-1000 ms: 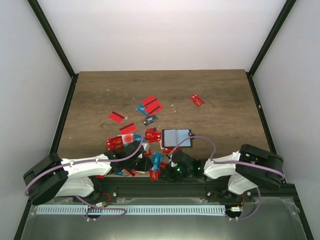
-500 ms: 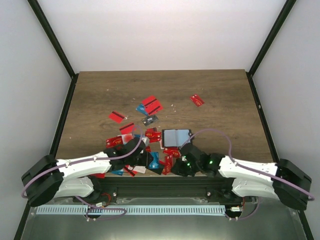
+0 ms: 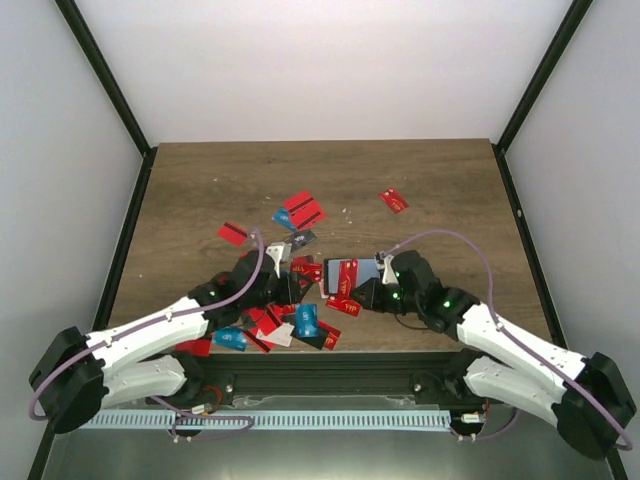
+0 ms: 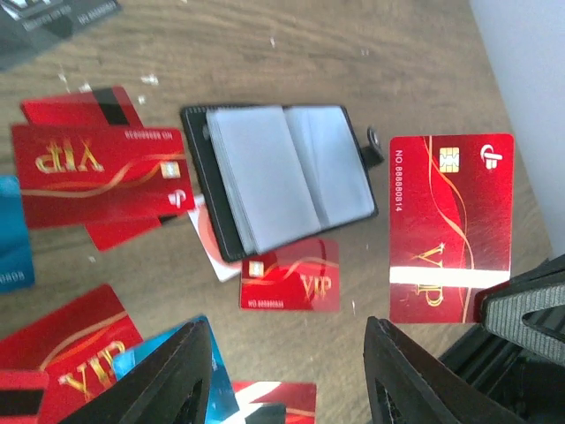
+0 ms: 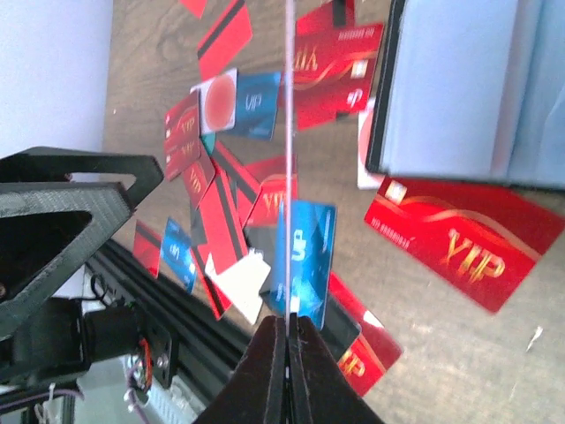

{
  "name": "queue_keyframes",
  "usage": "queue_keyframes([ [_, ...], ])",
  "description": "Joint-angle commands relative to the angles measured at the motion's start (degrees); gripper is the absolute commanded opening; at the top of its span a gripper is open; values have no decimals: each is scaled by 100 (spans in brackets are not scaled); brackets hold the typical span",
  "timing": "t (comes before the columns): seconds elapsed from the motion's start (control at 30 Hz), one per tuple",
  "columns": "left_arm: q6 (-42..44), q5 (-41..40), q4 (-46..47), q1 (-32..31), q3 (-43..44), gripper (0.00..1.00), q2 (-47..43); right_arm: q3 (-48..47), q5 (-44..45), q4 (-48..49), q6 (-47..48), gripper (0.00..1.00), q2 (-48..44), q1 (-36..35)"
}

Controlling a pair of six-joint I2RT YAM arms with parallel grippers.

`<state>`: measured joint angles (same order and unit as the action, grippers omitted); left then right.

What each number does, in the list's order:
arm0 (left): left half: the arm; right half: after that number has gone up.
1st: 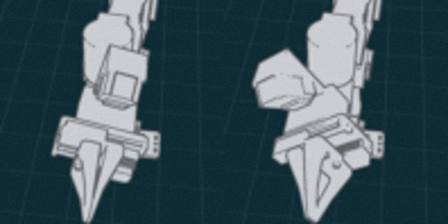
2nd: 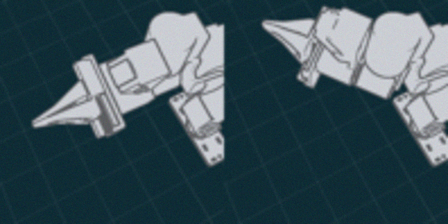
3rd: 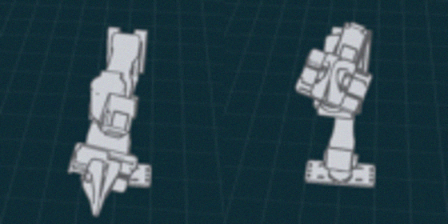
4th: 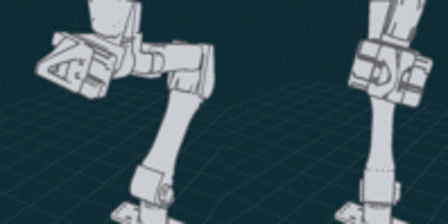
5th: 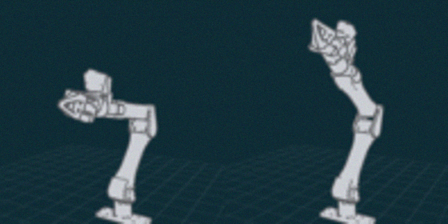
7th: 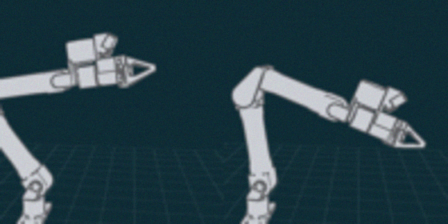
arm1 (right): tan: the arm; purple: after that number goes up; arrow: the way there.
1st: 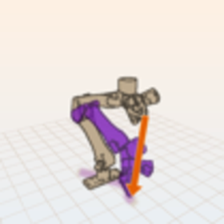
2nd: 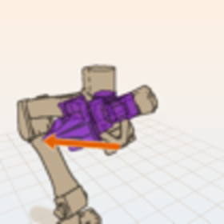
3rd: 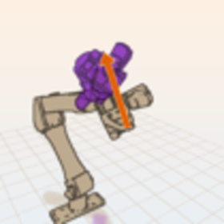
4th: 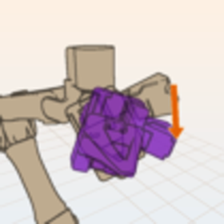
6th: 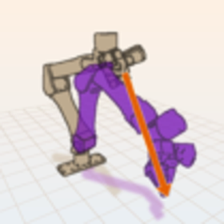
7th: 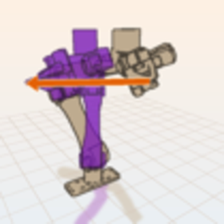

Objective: Put the credit cards into the card holder

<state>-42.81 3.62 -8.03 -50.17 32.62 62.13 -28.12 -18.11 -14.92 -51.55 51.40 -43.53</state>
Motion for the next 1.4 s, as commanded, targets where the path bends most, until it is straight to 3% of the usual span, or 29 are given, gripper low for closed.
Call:
queue_keyframes([
  [0.0, 419, 615, 489, 414, 149, 49, 161, -407, -370, 58, 678, 1, 409, 564],
  [0.47, 925, 1421, 884, 985, 795, 32, 1953, 57, -1681, 1190, 1479, 1, 1491, 2013],
  [0.83, 1038, 1830, 1044, 1150, 947, 22, 3018, 293, -1681, 1541, 1737, 1, 1958, 2346],
  [1.37, 1033, 2104, 1179, 1150, 1024, 20, 3509, 355, -1911, 1993, 1771, 1, 2513, 2455],
])
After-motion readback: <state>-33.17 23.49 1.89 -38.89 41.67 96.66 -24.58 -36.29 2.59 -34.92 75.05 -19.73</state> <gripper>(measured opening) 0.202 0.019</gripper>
